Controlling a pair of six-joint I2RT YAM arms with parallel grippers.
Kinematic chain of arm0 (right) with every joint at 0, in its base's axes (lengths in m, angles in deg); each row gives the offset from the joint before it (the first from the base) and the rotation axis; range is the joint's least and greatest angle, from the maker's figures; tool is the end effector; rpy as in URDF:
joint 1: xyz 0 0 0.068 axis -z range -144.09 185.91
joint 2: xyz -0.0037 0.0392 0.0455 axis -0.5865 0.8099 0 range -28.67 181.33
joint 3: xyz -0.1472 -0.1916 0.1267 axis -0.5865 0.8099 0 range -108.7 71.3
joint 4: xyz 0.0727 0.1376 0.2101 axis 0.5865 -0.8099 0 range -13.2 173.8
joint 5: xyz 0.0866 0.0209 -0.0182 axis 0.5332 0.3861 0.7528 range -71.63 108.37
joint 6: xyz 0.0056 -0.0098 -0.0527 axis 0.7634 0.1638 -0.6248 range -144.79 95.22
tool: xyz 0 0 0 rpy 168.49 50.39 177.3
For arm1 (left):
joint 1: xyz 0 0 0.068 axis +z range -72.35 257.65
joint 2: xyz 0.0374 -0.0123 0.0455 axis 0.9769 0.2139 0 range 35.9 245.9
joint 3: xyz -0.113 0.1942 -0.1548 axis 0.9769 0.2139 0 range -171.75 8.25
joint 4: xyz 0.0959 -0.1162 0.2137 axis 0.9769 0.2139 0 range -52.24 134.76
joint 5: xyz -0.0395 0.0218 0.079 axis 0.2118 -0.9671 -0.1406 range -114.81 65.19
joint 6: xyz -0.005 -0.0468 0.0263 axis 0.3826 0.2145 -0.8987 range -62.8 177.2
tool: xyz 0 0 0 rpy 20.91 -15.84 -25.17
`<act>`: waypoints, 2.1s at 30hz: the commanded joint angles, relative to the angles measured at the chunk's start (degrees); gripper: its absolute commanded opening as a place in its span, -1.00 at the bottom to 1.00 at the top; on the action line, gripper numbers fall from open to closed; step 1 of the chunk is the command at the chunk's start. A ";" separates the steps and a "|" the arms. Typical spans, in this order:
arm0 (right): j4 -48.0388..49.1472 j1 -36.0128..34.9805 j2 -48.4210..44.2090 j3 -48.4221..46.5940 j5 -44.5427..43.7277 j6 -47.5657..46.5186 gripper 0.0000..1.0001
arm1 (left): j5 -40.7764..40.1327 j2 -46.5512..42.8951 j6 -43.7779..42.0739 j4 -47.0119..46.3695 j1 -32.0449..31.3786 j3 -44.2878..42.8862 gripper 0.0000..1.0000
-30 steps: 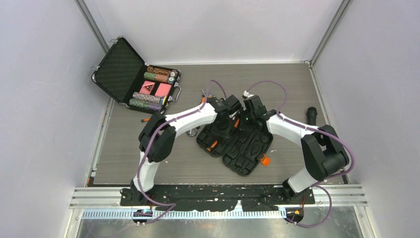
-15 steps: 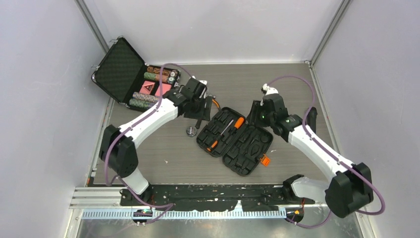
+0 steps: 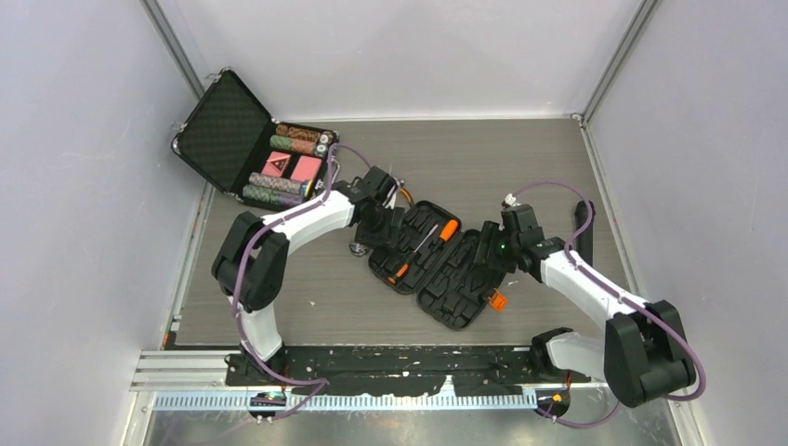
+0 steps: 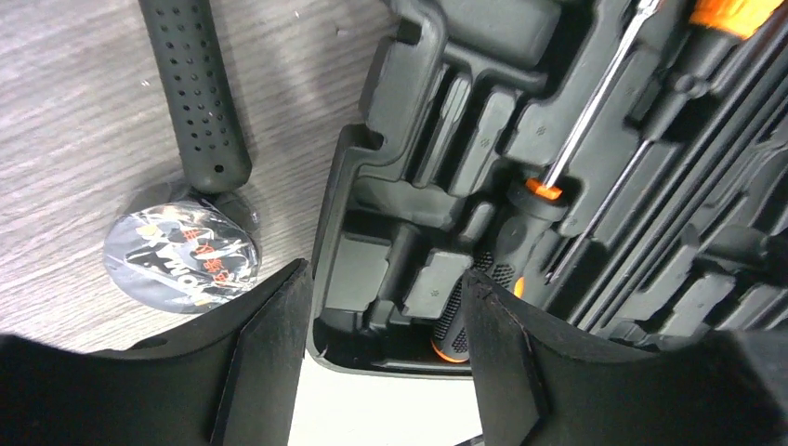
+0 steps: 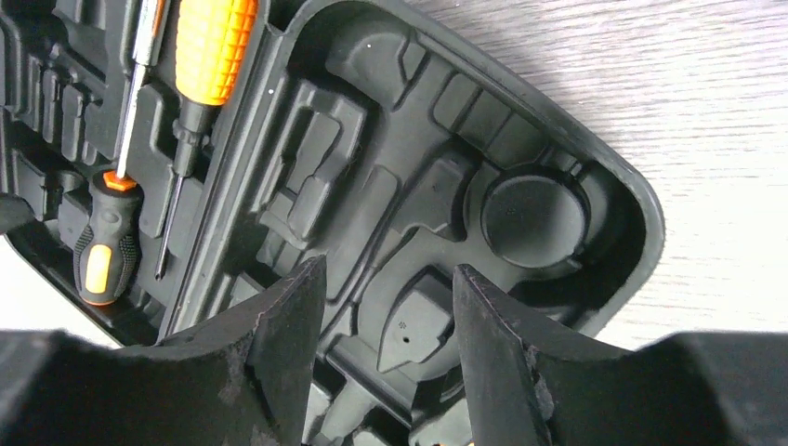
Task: Pack the tool kit
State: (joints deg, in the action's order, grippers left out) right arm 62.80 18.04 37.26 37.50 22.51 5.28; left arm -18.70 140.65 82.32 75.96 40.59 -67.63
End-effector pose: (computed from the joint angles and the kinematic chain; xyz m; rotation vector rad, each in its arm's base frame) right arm 0.2063 0.0692 0.1875 0.2402 2.5375 0.4293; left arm 0.2957 -0.2281 0.2023 0.3240 2.8042 -0.4248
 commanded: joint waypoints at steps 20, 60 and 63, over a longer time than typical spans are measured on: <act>9.79 7.23 12.01 -8.64 0.38 -4.96 0.26 | 0.27 -22.81 12.77 -10.16 -13.03 23.23 0.20; 12.94 7.14 -5.13 -2.98 13.87 -7.70 0.42 | -2.65 6.86 -5.86 -5.06 21.85 -6.09 0.83; 12.95 7.16 -5.28 -2.90 14.07 -7.65 0.42 | -1.30 6.34 -4.40 -5.91 21.85 -3.18 0.82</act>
State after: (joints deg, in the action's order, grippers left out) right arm 73.12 25.10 31.86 34.59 35.45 -1.96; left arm -23.38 147.80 75.15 70.95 62.05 -73.81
